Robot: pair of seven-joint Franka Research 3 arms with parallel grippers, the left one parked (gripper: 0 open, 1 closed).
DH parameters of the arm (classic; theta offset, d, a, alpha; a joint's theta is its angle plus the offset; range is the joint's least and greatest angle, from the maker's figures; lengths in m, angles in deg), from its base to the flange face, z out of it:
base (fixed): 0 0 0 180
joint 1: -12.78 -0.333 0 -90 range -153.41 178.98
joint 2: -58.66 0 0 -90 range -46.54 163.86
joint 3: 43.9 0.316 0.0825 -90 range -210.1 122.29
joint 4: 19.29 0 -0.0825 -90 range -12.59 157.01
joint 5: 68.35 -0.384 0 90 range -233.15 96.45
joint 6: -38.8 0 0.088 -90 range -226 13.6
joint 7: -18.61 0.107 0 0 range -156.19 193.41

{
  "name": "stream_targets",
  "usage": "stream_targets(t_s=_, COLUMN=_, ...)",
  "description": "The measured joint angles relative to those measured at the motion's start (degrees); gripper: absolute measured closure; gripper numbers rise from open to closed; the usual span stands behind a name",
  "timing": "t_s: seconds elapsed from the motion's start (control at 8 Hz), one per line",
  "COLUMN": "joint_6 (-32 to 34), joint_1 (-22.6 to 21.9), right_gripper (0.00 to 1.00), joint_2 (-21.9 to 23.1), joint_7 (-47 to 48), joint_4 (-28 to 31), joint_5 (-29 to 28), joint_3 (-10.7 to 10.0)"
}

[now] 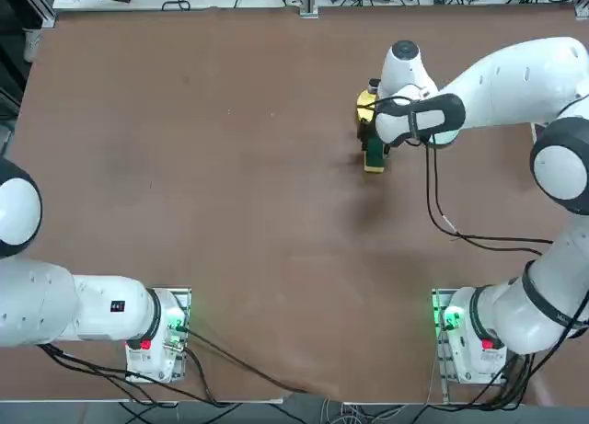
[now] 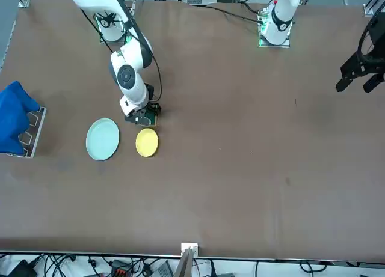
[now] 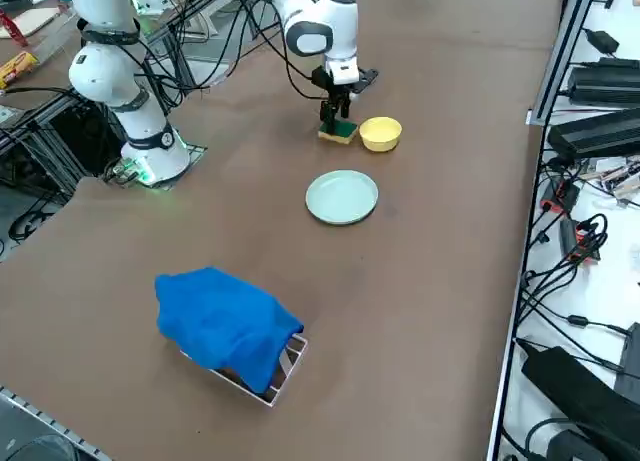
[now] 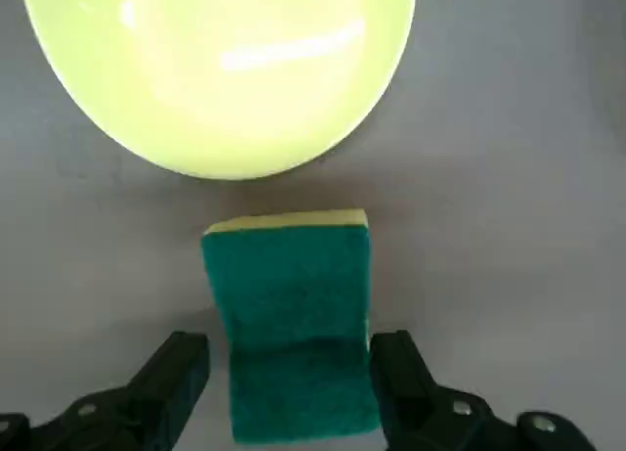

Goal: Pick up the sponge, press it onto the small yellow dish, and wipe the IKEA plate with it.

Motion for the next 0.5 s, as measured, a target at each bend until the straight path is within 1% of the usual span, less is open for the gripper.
stream_targets(t_s=0.5, joint_6=-0.12, joint_1=-0.06, right_gripper=0.00, joint_2=-0.90, joint_7=0.29, joint_4=0.06, joint_5=0.00, joint_3=0.00)
